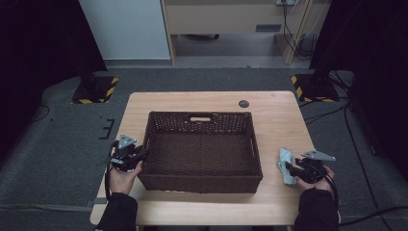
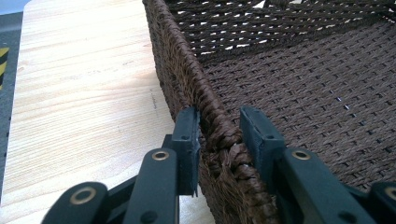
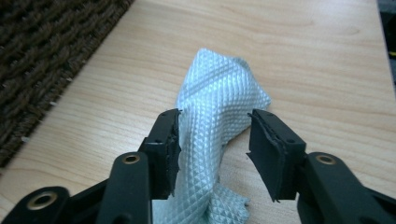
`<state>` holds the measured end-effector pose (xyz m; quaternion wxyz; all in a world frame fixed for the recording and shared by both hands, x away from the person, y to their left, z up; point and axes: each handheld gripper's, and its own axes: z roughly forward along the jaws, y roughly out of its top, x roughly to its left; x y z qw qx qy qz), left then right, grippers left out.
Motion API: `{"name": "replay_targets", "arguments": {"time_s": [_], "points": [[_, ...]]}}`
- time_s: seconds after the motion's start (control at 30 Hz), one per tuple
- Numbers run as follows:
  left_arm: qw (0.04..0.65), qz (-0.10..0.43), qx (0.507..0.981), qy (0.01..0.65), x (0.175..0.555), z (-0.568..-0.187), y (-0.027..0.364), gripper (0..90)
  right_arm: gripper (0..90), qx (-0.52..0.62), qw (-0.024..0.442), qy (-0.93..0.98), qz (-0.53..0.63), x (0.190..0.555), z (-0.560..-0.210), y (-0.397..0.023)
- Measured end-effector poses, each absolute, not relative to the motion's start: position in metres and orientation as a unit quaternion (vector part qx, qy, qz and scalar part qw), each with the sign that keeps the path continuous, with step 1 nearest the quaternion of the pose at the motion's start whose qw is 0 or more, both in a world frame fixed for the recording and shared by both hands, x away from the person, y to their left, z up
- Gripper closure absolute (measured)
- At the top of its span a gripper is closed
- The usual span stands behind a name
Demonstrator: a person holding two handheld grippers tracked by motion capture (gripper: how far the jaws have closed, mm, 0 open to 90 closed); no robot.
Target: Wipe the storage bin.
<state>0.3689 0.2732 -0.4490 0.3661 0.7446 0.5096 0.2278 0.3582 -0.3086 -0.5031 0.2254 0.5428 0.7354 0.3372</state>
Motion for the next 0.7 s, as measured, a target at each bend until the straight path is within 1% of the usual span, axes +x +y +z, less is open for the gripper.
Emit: {"name": "replay_targets", "arguments": {"time_s": [0.1, 0.2, 0.27, 0.37, 0.43, 0.7], "points": [[0.365, 0.228, 0.746, 0.508, 0.369, -0.449, 0.274, 67.7, 58.1, 0.543, 0.212, 0.740, 0.335, 0.360, -0.507, -0.309], [0.370, 0.225, 0.744, 0.509, 0.369, -0.449, 0.274, 67.8, 64.0, 0.539, 0.202, 0.750, 0.326, 0.362, -0.512, -0.307], [0.376, 0.220, 0.741, 0.511, 0.369, -0.450, 0.274, 68.3, 69.5, 0.542, 0.194, 0.752, 0.321, 0.363, -0.513, -0.305], [0.379, 0.217, 0.740, 0.512, 0.369, -0.450, 0.275, 69.0, 75.1, 0.537, 0.190, 0.759, 0.315, 0.365, -0.511, -0.304], [0.379, 0.217, 0.740, 0.512, 0.369, -0.449, 0.275, 69.3, 76.3, 0.538, 0.187, 0.759, 0.317, 0.366, -0.508, -0.303], [0.376, 0.216, 0.747, 0.505, 0.366, -0.448, 0.267, 69.3, 76.4, 0.506, 0.205, 0.750, 0.373, 0.369, -0.488, -0.297]]}}
